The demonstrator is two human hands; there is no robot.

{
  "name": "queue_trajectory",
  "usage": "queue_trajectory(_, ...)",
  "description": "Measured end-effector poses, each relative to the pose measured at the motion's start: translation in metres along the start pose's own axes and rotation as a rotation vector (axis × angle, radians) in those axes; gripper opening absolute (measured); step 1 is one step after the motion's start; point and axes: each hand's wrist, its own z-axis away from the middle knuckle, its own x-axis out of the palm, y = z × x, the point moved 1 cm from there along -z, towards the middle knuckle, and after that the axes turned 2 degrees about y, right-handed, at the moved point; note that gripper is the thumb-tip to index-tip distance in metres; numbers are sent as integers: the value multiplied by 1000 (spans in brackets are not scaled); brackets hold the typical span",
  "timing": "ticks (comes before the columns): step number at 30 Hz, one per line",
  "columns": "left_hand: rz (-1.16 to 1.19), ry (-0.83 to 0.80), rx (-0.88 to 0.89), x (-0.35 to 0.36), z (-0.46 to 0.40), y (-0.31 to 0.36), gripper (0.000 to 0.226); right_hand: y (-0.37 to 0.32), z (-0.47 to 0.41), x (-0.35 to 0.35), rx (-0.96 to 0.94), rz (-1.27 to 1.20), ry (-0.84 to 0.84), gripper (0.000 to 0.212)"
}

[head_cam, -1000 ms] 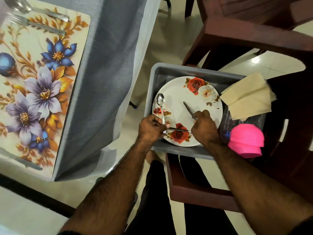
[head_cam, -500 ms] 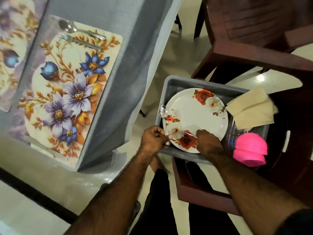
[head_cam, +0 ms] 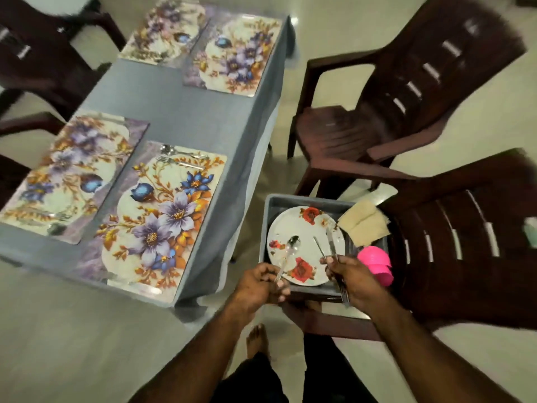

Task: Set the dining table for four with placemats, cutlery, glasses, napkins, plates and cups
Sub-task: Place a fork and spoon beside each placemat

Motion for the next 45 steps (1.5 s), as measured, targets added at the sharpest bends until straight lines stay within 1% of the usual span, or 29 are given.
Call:
queue_trajectory(3,-44,-105,11,10,34,6,21,12,60,0,-29,-44,9,16)
queue_trajectory(6,-130,-184,-5,29,58,1,22,33,104,-6,-57,-75,70,21)
queue_trajectory(8,-181,-192,-9,46,70,-5,22,43,129,-18,-76,-75,92,24)
queue_trajectory(10,-193,-179,-4,70,80,-10,24,51,148,-34,-96,-96,66,20)
queue_trajectory(12,-229,-213,45,105,92,-14,18,58,169,-59,-121,-113,63,15)
queue_trajectory(13,-264,-239,72,123,97,-16,13,61,179,-73,-136,-103,72,13)
queue_trajectory(14,-306,-260,91,139,100,-18,13,65,186,-87,-153,-92,85,11)
queue_trajectory(16,-381,-319,108,181,108,-27,18,76,205,-126,-193,-95,129,8)
queue_trajectory(18,-412,-411,113,229,116,-42,20,93,224,-173,-216,-122,188,9)
queue_trajectory(20,-451,-499,86,277,125,-64,22,112,245,-223,-202,-159,276,12)
queue_trajectory(23,-547,-570,33,356,137,-110,16,147,278,-309,-161,-166,390,13)
queue_trajectory(26,-581,-554,-12,427,154,-149,19,174,306,-382,-116,-129,492,14)
queue_trajectory(29,-576,-514,-59,489,169,-168,7,182,326,-435,-103,-137,561,15)
queue_trajectory(31,-542,-470,-76,523,170,-172,15,180,330,-461,-126,-133,557,15)
queue_trajectory(34,-439,-365,-125,565,155,-171,13,169,323,-487,-149,-79,527,15)
queue_trajectory(36,-385,-332,-151,595,140,-163,11,159,314,-506,-145,-56,525,14)
queue_trajectory(39,-331,-356,-186,642,115,-149,11,136,297,-542,-127,-89,543,10)
queue_trajectory(41,-327,-391,-208,681,92,-139,13,113,280,-578,-123,-142,561,11)
queue_trajectory(43,-351,-417,-216,723,63,-125,15,87,257,-619,-120,-138,571,12)
queue_trajectory(45,-384,-402,-209,765,38,-104,17,56,237,-656,-109,-133,563,15)
